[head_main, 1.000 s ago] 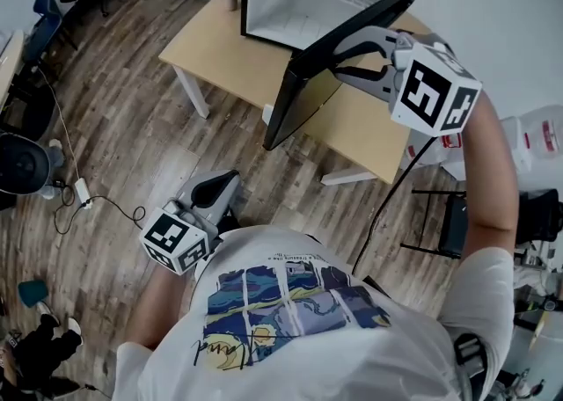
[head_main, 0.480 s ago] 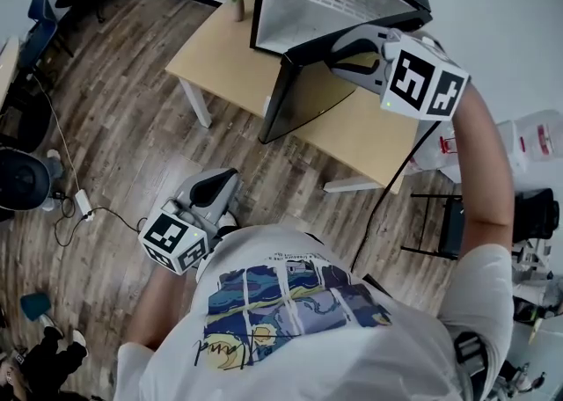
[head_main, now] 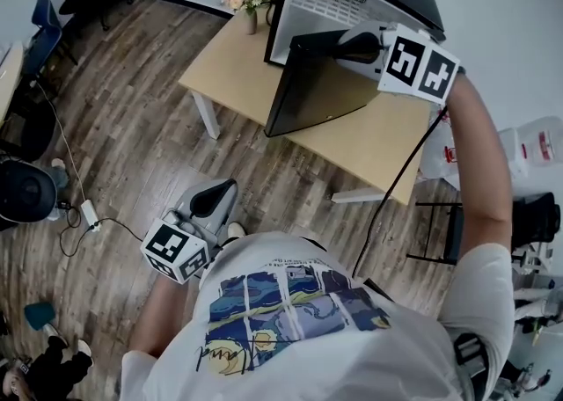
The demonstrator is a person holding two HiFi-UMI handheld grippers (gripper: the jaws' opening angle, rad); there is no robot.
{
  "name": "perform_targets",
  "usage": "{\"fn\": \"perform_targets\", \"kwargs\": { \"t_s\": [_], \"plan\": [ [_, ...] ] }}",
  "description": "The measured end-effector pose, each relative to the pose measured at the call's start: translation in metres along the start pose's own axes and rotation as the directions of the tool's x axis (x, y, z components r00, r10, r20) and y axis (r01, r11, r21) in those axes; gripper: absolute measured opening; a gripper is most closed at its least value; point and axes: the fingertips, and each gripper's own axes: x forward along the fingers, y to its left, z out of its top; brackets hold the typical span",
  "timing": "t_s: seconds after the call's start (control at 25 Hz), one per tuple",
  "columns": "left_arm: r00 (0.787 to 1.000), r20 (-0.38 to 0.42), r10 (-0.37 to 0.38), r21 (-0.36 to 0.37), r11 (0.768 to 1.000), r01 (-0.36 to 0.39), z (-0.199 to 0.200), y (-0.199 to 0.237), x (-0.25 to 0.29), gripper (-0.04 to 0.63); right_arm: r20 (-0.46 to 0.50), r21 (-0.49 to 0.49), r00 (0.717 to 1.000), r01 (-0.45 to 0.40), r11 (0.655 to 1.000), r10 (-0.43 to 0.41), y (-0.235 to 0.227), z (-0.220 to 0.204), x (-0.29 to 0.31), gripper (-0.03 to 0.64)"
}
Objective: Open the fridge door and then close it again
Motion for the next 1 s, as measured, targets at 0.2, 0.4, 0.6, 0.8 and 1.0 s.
{"fn": "perform_targets", "kwargs": {
  "t_s": [0.2, 0.4, 0.6, 0.8, 1.0],
  "plan": [
    [1.0, 0.005, 0.003, 0.009, 1.0, -0.003, 0.001, 0.015, -0.014, 0.008, -0.025, 0.047, 1.0, 0.011, 0.999, -0.01, -0.018, 0.002, 0.012, 0.039],
    [1.0, 0.006, 0.007, 0.013, 1.0, -0.007, 0.006, 0.026, -0.025, 0.008, -0.044, 0.101, 0.999, 0.024, 0.995, -0.02, -0.04, 0.0, 0.022, 0.038],
    [1.0, 0.01, 0.021, 0.009, 1.0, -0.021, 0.005, 0.036, -0.035, 0.008, -0.048, 0.153, 0.998, 0.046, 0.987, -0.039, -0.062, -0.002, 0.031, 0.038],
    [0.999, 0.013, 0.037, 0.005, 0.999, -0.037, 0.004, 0.044, -0.042, 0.008, -0.057, 0.2, 0.997, 0.064, 0.978, -0.053, -0.083, -0.005, 0.042, 0.038],
    [0.998, 0.017, 0.061, -0.007, 0.998, -0.061, 0.002, 0.051, -0.047, 0.008, -0.057, 0.24, 0.996, 0.08, 0.968, -0.068, -0.102, -0.011, 0.049, 0.038]
  ]
}}
